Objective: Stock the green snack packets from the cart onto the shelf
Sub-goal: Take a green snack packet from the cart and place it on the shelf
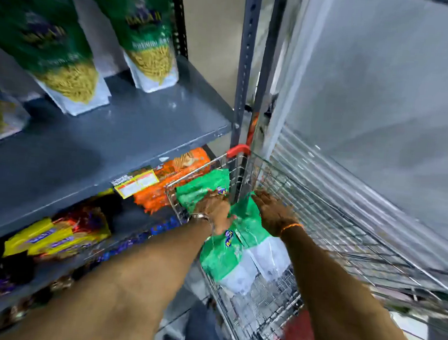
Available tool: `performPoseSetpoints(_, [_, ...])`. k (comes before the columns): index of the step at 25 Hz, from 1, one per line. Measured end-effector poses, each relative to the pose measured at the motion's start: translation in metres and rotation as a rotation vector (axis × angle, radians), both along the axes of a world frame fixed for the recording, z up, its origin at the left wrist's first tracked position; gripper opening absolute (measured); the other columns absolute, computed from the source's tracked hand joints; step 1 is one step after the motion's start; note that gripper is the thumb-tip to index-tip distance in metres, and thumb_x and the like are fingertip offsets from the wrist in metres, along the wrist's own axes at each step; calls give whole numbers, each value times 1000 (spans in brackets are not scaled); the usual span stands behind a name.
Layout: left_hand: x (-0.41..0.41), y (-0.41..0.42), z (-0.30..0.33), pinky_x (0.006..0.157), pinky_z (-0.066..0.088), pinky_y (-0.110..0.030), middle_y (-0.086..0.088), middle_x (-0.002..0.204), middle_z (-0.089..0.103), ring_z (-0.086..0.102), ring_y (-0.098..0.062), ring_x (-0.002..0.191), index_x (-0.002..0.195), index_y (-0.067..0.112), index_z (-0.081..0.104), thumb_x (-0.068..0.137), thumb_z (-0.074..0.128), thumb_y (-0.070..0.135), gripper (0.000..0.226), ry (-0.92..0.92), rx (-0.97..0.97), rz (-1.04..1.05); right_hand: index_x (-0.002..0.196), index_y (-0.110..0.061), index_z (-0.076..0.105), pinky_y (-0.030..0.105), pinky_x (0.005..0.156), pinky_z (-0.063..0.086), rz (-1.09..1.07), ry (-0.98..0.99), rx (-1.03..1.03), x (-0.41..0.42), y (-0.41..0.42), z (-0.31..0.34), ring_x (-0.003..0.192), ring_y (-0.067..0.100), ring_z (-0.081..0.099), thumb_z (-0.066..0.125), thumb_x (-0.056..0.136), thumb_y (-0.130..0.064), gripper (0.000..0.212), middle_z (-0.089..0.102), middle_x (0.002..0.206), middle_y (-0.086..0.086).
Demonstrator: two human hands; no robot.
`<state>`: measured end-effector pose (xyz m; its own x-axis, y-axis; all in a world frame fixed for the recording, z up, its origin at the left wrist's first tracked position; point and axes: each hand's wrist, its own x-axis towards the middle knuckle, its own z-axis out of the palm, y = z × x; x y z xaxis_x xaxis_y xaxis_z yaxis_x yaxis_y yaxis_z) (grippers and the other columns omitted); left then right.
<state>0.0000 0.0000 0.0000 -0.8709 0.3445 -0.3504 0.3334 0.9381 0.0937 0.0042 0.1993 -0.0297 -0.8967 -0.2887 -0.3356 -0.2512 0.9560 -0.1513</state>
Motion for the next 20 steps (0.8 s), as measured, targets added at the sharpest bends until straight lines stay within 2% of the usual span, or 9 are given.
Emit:
performPoseSetpoints(2, [-7, 12, -20, 101, 49, -42, -14, 123, 68, 60, -36, 121, 123, 11, 64, 87, 54, 49, 54, -63, -28, -21, 159, -7, 16, 36, 128, 15, 48, -81, 18, -12, 2, -18, 158, 28, 12, 47, 85, 2, 81, 14, 169, 11])
performPoseSetpoints(6, [-27, 33, -61, 99, 49, -42, -13, 123, 66, 57, -36, 122, 122, 10, 63, 86, 63, 35, 44, -93, -35, 60, 160, -8, 14, 40, 127, 21, 64, -92, -10, -40, 2, -60, 156, 31, 18, 43, 90, 2, 76, 15, 168, 14])
performPoseSetpoints(8, [-38, 41, -75, 105, 41, -42, -11, 132, 58, 48, -35, 130, 126, 12, 61, 91, 56, 31, 40, -48, -56, 125, 159, -12, 19, 44, 123, 28, 60, -76, -5, -53, 0, -71, 153, 35, 25, 37, 100, -7, 62, 18, 167, 15])
performPoseSetpoints(11, [-40, 49, -89, 111, 28, -42, -12, 135, 58, 41, -35, 135, 123, 14, 67, 93, 47, 30, 39, -7, -120, 131, 153, -16, 35, 45, 114, 41, 51, -42, 78, -63, 1, -78, 141, 37, 43, 29, 107, -29, 48, 37, 157, 20])
performPoseSetpoints(12, [-38, 51, -93, 109, 28, -43, -11, 132, 62, 42, -35, 135, 118, 14, 69, 92, 46, 27, 37, -3, -115, 129, 153, -15, 35, 45, 108, 45, 59, -59, 120, -62, 1, -78, 136, 38, 48, 31, 106, -26, 48, 42, 152, 22])
performPoseSetpoints(14, [-31, 52, -97, 106, 28, -45, -9, 121, 69, 44, -34, 133, 108, 15, 71, 89, 46, 20, 31, 21, -96, 128, 152, -8, 32, 46, 101, 50, 109, -68, 168, -59, 5, -81, 130, 39, 48, 41, 98, -8, 55, 45, 145, 23])
performPoseSetpoints(15, [-30, 52, -95, 105, 28, -45, -8, 115, 72, 46, -33, 132, 103, 15, 71, 87, 48, 18, 28, 32, -84, 129, 150, -7, 34, 46, 102, 50, 100, -41, 117, -60, 4, -79, 131, 38, 45, 43, 94, -3, 57, 44, 145, 20])
performPoseSetpoints(17, [-34, 52, -92, 101, 29, -43, -5, 104, 76, 50, -30, 128, 95, 15, 70, 83, 52, 17, 21, 27, -46, 146, 145, -6, 42, 45, 101, 49, 27, 1, 2, -68, 4, -82, 133, 36, 43, 45, 94, -2, 52, 42, 146, 16])
performPoseSetpoints(20, [-31, 49, -79, 93, 31, -40, 1, 80, 73, 56, -22, 113, 81, 15, 69, 83, 60, 22, 11, 39, 8, 180, 128, -6, 59, 41, 99, 50, 93, -44, 149, -65, 0, -73, 126, 37, 55, 45, 98, -11, 34, 56, 134, 19])
